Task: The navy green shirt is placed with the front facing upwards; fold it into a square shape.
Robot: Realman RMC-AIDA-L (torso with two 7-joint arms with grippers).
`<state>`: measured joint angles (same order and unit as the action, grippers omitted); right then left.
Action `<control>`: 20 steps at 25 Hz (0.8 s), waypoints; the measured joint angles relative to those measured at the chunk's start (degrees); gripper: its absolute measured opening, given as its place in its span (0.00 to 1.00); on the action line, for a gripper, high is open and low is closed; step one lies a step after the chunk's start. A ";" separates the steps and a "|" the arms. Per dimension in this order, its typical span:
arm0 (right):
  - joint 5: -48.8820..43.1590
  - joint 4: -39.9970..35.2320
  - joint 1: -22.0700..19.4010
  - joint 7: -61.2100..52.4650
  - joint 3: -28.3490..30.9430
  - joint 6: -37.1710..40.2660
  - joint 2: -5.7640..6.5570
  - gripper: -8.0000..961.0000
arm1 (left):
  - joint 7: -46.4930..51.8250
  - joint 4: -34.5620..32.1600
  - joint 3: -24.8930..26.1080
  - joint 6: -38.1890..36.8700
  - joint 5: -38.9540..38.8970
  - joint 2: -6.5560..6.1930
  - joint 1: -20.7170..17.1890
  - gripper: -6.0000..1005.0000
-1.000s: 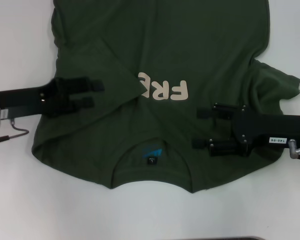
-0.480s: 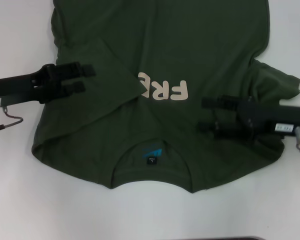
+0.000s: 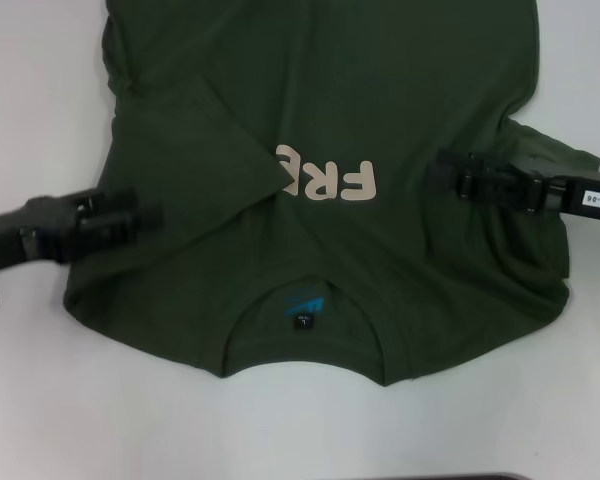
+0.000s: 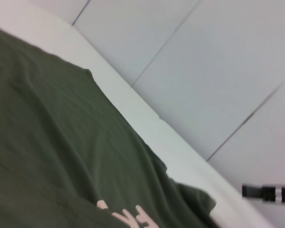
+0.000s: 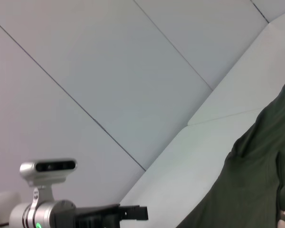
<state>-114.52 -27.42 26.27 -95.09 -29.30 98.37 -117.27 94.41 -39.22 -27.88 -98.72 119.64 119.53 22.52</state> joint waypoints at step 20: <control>-10.30 -21.42 -7.70 -38.15 2.01 5.38 9.41 0.97 | -7.24 -1.58 3.78 -12.29 1.51 0.85 -3.47 0.71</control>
<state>-124.82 -48.84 18.57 -133.23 -27.29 103.75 -107.86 87.17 -40.80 -24.10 -111.01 121.14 120.38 19.04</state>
